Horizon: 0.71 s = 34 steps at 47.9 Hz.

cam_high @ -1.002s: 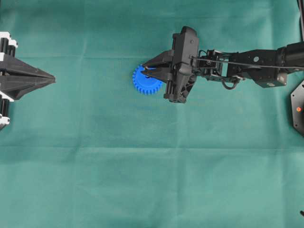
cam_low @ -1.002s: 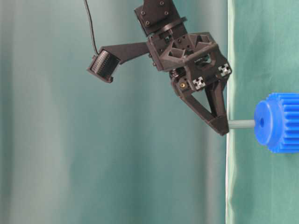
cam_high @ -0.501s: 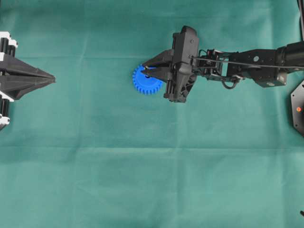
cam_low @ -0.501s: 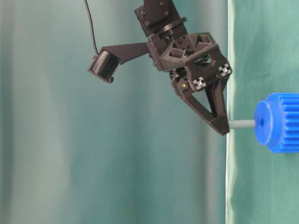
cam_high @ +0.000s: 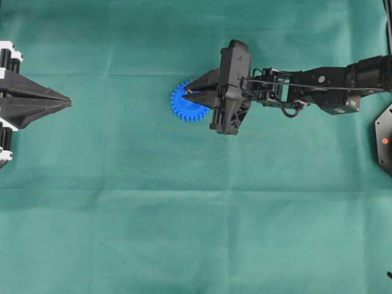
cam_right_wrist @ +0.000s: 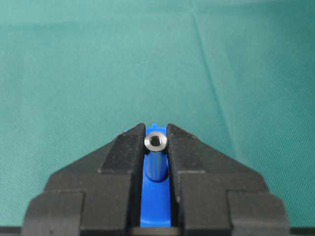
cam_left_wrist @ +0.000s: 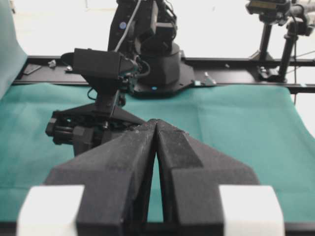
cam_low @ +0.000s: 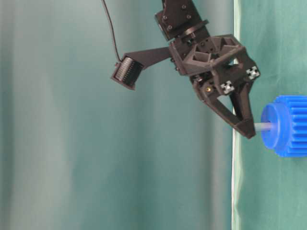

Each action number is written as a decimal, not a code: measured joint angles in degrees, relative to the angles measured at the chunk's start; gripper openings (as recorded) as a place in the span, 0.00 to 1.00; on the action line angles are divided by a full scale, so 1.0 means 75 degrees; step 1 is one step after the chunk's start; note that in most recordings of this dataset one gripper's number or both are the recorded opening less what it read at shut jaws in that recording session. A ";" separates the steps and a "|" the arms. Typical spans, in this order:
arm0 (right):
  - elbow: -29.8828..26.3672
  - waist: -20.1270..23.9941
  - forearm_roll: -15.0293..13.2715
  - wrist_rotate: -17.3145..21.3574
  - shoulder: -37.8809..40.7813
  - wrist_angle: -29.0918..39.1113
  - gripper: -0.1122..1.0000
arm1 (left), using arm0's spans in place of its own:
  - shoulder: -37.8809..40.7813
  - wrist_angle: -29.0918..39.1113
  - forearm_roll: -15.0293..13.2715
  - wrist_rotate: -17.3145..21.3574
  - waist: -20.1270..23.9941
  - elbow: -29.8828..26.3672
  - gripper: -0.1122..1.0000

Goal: Insert the shaft placed at a random location into the center hole of the medium gear at another random location.
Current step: 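Lower the shaft into the gear's center hole with the right gripper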

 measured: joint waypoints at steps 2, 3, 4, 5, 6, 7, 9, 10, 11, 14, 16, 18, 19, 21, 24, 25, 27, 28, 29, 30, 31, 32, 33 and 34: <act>0.0000 0.0012 0.0000 0.0012 0.0047 -0.0012 0.22 | 0.0000 0.0012 0.0000 0.0000 0.0000 -0.0012 0.10; 0.0000 0.0012 0.0012 0.0000 0.0070 -0.0035 0.22 | 0.0000 0.0000 0.0000 0.0000 0.0000 0.0000 0.10; 0.0000 0.0000 0.0012 0.0000 0.0105 -0.0047 0.22 | 0.0000 0.0000 0.0000 0.0012 0.0000 -0.0012 0.10; 0.0000 0.0000 0.0000 0.0000 0.0129 -0.0059 0.22 | 0.0000 0.0000 0.0000 0.0000 0.0000 0.0000 0.10; 0.0000 0.0012 0.0012 0.0000 0.0152 -0.0070 0.22 | 0.0000 0.0000 0.0000 0.0000 0.0000 0.0000 0.10; 0.0000 0.0012 0.0012 0.0000 0.0176 -0.0094 0.22 | 0.0000 0.0000 0.0000 0.0000 0.0000 0.0000 0.10; 0.0000 0.0000 0.0012 0.0000 0.0234 -0.0141 0.22 | 0.0000 0.0000 0.0000 0.0000 0.0000 0.0000 0.10; 0.0000 0.0000 0.0012 0.0000 0.0246 -0.0164 0.22 | 0.0000 0.0000 0.0000 0.0000 0.0000 0.0000 0.10; 0.0000 -0.0012 0.0012 0.0000 0.0270 -0.0164 0.22 | 0.0000 0.0012 0.0000 0.0000 0.0000 0.0000 0.10; 0.0000 -0.0012 0.0012 0.0000 0.0305 -0.0176 0.22 | 0.0000 0.0012 0.0000 0.0000 0.0000 0.0000 0.10; 0.0000 0.0000 0.0012 0.0000 0.0316 -0.0176 0.22 | 0.0000 0.0000 0.0000 0.0000 0.0000 0.0000 0.10; 0.0000 0.0000 0.0012 0.0000 0.0316 -0.0176 0.22 | 0.0000 0.0000 0.0000 0.0000 0.0000 0.0000 0.10; 0.0000 0.0000 0.0012 0.0000 0.0328 -0.0176 0.22 | 0.0000 0.0000 0.0000 0.0000 0.0000 0.0000 0.10; 0.0000 0.0000 0.0012 0.0000 0.0316 -0.0176 0.22 | 0.0000 0.0000 0.0000 0.0000 0.0000 0.0000 0.10; 0.0000 0.0000 0.0012 0.0000 0.0316 -0.0176 0.22 | 0.0000 0.0000 0.0000 0.0000 0.0000 0.0000 0.10; -0.0012 0.0000 0.0012 0.0000 0.0316 -0.0176 0.22 | 0.0000 0.0000 0.0000 0.0000 0.0000 0.0000 0.10; 0.0000 0.0000 0.0012 0.0000 0.0316 -0.0176 0.22 | 0.0000 0.0000 0.0000 0.0000 0.0000 0.0000 0.10; 0.0000 0.0000 0.0012 0.0000 0.0316 -0.0176 0.22 | 0.0000 0.0012 0.0000 0.0012 0.0000 -0.0012 0.10; 0.0000 0.0000 0.0012 0.0000 0.0316 -0.0176 0.22 | 0.0000 0.0000 0.0000 0.0000 0.0000 0.0000 0.10; 0.0000 0.0000 0.0012 0.0000 0.0316 -0.0176 0.22 | 0.0000 0.0000 0.0000 0.0000 0.0000 -0.0012 0.10; 0.0000 0.0000 0.0012 0.0012 0.0316 -0.0176 0.22 | 0.0000 0.0000 0.0000 0.0000 0.0000 -0.0012 0.10; 0.0000 -0.0012 0.0012 0.0000 0.0328 -0.0176 0.22 | 0.0000 0.0000 0.0000 0.0000 0.0000 0.0000 0.10; 0.0000 0.0000 0.0012 0.0012 0.0316 -0.0176 0.22 | 0.0000 0.0000 0.0000 0.0000 0.0000 0.0000 0.10; 0.0000 -0.0012 0.0000 0.0000 0.0316 -0.0176 0.22 | 0.0000 0.0000 0.0000 0.0000 0.0000 -0.0012 0.10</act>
